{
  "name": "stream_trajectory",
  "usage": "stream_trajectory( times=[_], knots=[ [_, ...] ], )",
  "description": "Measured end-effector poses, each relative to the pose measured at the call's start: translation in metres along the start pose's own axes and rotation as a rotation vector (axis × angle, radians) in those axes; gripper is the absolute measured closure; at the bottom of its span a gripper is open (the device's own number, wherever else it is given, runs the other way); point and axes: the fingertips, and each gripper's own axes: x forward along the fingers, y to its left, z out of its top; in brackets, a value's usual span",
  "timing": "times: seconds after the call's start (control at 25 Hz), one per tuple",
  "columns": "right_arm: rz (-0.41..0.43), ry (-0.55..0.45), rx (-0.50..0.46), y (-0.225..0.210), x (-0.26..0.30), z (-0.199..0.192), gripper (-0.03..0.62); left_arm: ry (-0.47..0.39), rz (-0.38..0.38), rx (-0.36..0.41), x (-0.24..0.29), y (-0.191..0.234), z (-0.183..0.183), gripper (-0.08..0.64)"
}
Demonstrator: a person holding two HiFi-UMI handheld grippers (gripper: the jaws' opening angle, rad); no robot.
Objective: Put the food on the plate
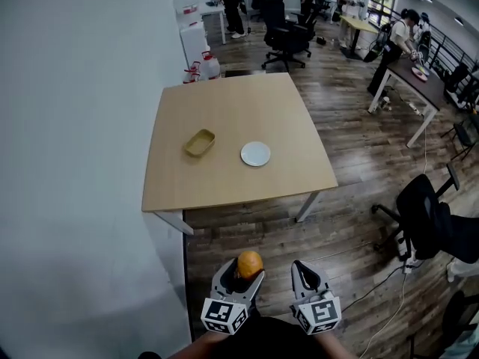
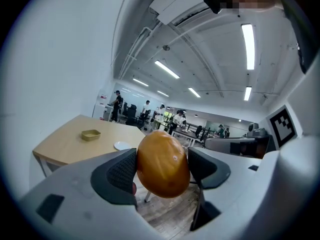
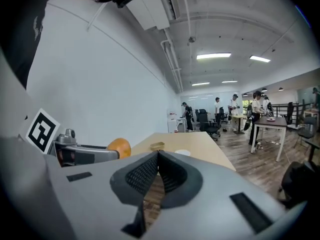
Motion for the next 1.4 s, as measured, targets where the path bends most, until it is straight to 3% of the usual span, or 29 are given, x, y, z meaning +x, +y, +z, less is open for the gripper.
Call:
stream_trajectory(
  times=[0.2,0.4,0.68,0.84,1.04,1.4],
  knots=[
    [-0.084,0.022,-0.012,-0.033,0.062,0.034,0.532,0.011,0.005,-0.013,0.041,0.053,0.03,0.238],
    [-0.106,0.04,0.005,-0.055,0.114,0.048,0.532,0.031,-0.006,-0.036,0.079,0.096,0.041,0.238],
    [-0.143,0.041,0.011,-0.065,0.152,0.062,0.532,0.042,-0.038,-0.075,0.117,0.134,0.055,0.238],
    [-0.16,0.064,0.004,-0.074,0.165,0.063,0.532,0.049,-0.017,-0.101,0.139,0.155,0.061,0.238],
    [-0.133,0.06,0.027,-0.084,0.179,0.062,0.532,0.067,-0.039,-0.068,0.161,0.159,0.059,0.238],
    [-0.054,0.034,-0.007,-0.119,0.239,0.074,0.532,0.079,0.02,-0.086,0.213,0.175,0.057,0.238]
  ],
)
